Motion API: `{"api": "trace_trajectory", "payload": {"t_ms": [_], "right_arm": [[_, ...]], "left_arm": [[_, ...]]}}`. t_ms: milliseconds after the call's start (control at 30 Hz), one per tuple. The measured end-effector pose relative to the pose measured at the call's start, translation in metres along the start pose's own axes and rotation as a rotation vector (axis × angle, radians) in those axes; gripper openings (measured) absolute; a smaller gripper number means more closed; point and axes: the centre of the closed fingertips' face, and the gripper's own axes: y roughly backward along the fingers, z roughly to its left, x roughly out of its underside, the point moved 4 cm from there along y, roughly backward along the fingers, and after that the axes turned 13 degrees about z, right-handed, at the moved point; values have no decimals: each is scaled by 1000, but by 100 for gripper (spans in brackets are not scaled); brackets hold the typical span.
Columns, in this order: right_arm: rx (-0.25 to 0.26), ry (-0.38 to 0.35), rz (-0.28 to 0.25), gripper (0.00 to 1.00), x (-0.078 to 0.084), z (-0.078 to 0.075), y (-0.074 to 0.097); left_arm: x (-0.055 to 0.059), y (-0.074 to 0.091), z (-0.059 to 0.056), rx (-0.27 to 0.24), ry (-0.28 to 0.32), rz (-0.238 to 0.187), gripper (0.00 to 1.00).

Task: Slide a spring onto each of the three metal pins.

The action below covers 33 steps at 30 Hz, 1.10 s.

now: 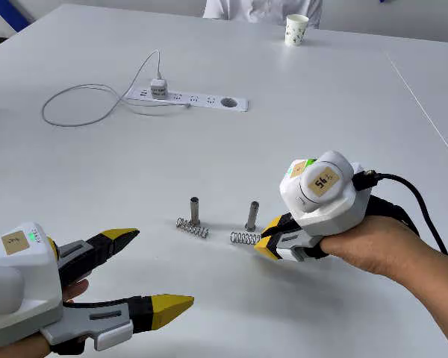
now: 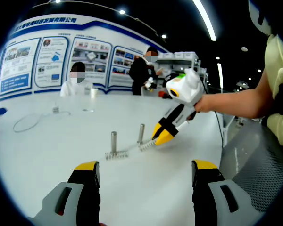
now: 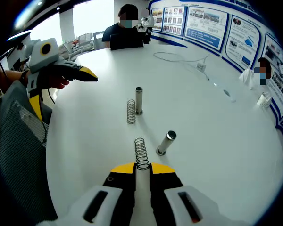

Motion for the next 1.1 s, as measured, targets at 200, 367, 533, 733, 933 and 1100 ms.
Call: {"api": "trace_trajectory", "payload": {"t_ms": [200, 367, 533, 733, 933, 1100], "right_arm": [[7, 8, 0, 12, -2, 0, 3], [14, 14, 0, 12, -3, 0, 6], [18, 17, 1, 12, -3, -1, 9], [22, 23, 2, 12, -3, 0, 12], [22, 22, 4, 12, -3, 1, 14], [21, 25, 8, 12, -3, 2, 16]], "left_arm": [[1, -1, 0, 2, 1, 0, 81], [0, -1, 0, 3, -2, 0, 81], [0, -1, 0, 5, -4, 1, 81], [0, -1, 0, 6, -8, 2, 81], [0, -1, -1, 11, -16, 7, 81], [-1, -2, -3, 19, -31, 15, 81]]}}
